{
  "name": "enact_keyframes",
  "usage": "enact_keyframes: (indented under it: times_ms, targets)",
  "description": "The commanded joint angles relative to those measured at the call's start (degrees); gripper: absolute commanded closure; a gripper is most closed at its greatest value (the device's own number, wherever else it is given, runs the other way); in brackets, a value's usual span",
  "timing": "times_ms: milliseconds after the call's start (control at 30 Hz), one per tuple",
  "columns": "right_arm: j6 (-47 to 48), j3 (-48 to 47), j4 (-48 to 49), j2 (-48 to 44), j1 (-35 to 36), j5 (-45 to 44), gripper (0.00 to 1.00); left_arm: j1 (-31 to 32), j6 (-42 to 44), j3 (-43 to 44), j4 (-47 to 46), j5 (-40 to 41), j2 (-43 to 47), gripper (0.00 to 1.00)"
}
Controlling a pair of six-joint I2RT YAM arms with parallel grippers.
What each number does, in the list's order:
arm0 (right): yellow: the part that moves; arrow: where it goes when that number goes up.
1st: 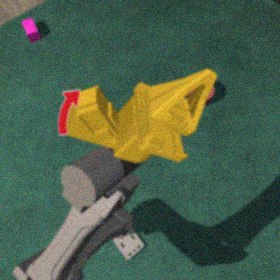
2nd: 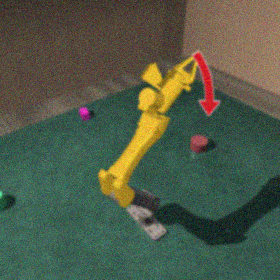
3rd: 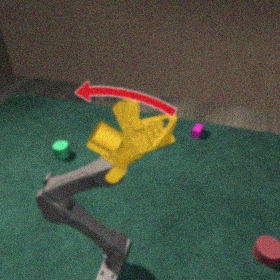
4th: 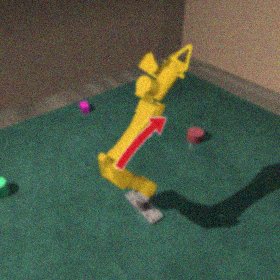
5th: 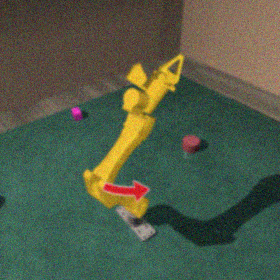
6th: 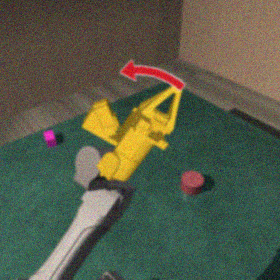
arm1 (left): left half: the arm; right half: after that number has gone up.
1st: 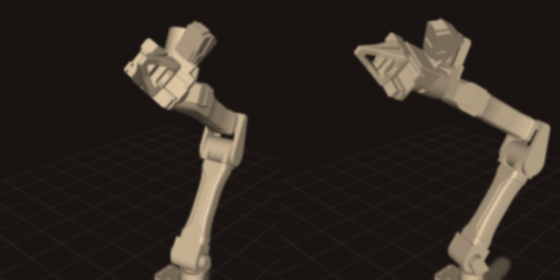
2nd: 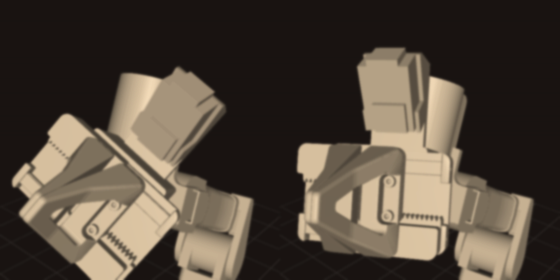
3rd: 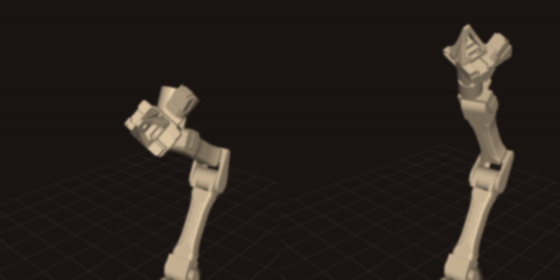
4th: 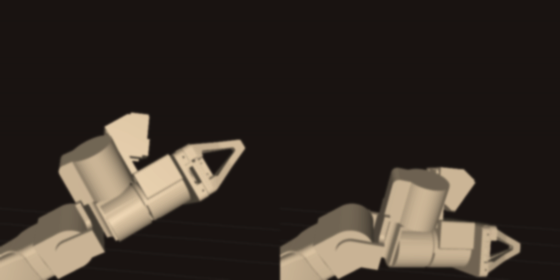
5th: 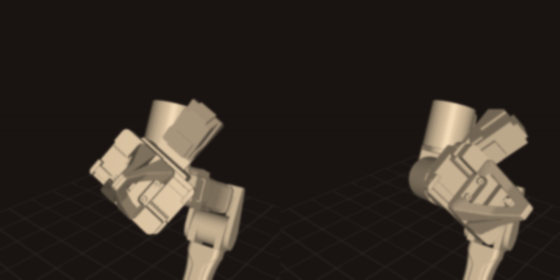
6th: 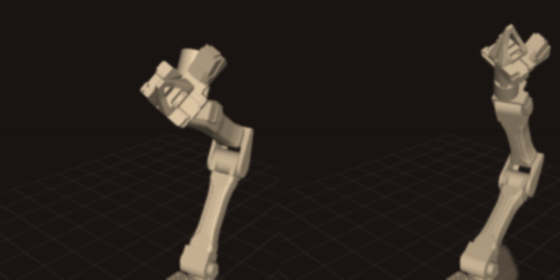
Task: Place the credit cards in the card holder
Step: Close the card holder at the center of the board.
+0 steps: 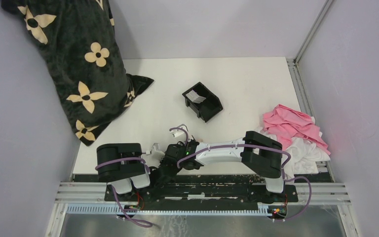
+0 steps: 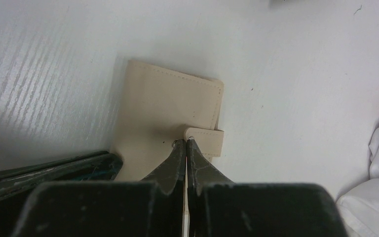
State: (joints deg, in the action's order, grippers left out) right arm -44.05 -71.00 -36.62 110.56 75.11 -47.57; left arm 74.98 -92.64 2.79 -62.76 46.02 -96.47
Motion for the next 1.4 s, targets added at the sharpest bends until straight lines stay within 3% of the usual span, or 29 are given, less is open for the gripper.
enact_keyframes:
  times_ms: [0,1367]
  targets:
    - [-0.29,-1.02,-0.38,-2.99,0.95,-1.4,0.99,-0.1,-0.35,-1.29,3.71,-0.6,-1.49,0.97]
    - [-0.93,3.94,6.74,-2.37,-1.7,5.36,0.99,-0.1,-0.7,-1.56,0.92,-1.11,-3.86,0.97]
